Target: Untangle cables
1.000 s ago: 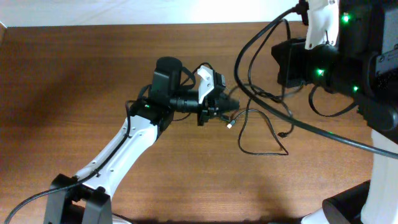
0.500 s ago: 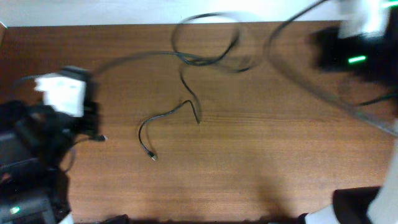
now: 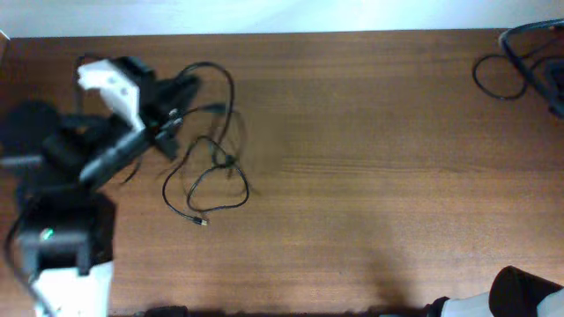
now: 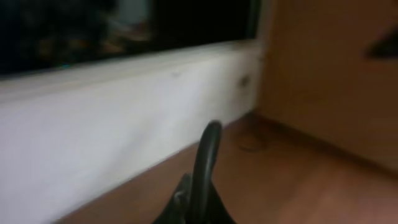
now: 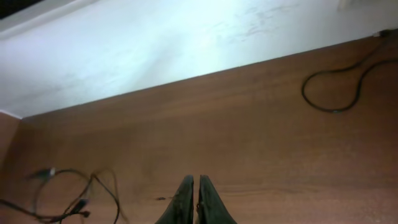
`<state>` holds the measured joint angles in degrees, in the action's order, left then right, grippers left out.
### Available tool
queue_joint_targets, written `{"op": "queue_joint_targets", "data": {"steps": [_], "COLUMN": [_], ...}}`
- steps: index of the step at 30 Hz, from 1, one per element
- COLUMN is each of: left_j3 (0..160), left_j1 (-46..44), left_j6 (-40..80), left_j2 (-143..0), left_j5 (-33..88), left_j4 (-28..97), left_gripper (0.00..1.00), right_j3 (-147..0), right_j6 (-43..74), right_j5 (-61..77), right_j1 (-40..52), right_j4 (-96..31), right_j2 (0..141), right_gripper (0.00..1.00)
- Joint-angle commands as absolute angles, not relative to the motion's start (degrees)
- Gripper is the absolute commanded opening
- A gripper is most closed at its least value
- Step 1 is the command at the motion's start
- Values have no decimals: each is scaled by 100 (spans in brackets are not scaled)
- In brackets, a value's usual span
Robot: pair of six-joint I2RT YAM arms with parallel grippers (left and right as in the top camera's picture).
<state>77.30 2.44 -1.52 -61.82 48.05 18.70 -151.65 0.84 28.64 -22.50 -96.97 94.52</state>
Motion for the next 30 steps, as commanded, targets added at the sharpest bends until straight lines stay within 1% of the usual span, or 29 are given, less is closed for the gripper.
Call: {"op": "queue_joint_targets", "data": {"steps": [1,3,7,9,10,11,12,13,14,15,18,19,20,22,23,24,25,26,27,28,30], "left_j3": [7780,7780,7780,7780,7780,7780,7780,7780,7811,7915,8729,8984,9284,9738,9994,10136,10151,10151,10116,10110,9983], "left_j1": [-1616,-2320,-2427,-2449,-2449,-2449,-2449,-2449,-2449,-2449,-2368,-2296,-2204,-2080,-2078,-2078,-2078,-2075,-2003,-1885,-1616], "left_j6": [242,327,344,344,346,346,346,346,349,346,305,231,-8,-648,-1083,-1302,-1457,-1511,-1503,-1334,-1249], "left_j2": [-6917,-7397,-7918,-8047,-8051,-8049,-8049,-8049,-8031,-7999,-7959,-7959,-7959,-7957,-7948,-7948,-7948,-7948,-7900,-7758,-7212], "left_j5": [5389,5533,5509,5354,5144,5116,4939,4759,4346,3898,1723,1131,515,-893,-1973,-2499,-2893,-3262,-3315,-3065,-2867], "left_j4": [727,270,303,185,104,43,71,91,91,93,91,89,97,379,875,1426,1905,2383,2749,2825,3017], "left_gripper": [0,0,0,0,0,99,99,99,99,99,99,99,99,99,99,99,99,99,99,99,99], "right_j3": [-15205,-15205,-15205,-15170,-15135,-15091,-15091,-15091,-15093,-15111,-15109,-15109,-15106,-15104,-14940,-14400,-13546,-12184,-10906,-9430,-7867], "right_j6": [14,-27,-67,-69,-67,-64,-64,-64,-64,-64,-67,-67,-86,-301,-419,-814,-965,-928,-729,-598,-67], "right_j5": [2930,2867,2851,2762,2484,2043,1809,1789,1791,1798,2659,2882,3002,3011,3422,3527,3516,3518,3518,3481,2569], "right_j1": [-1909,-1865,-1761,-1297,-1070,-777,-600,-558,-558,-558,-558,-558,-558,-563,-565,-563,-563,-563,-563,-563,-565], "right_j4": [-9730,-9730,-9732,-9730,-9730,-9730,-9730,-9717,-9605,-9360,-7126,-6366,-5297,-4558,-4869,-5017,-4818,-4206,-3505,-2668,-1813], "right_j2": [9358,9358,9358,9362,9362,9365,9373,9373,9371,9360,9229,9227,9249,9253,9203,8986,8615,8009,7299,6379,4910], "right_gripper": [4,4,4,4,4,4,27,57,77,79,80,86,90,91,91,92,93,95,98,99,99]}}
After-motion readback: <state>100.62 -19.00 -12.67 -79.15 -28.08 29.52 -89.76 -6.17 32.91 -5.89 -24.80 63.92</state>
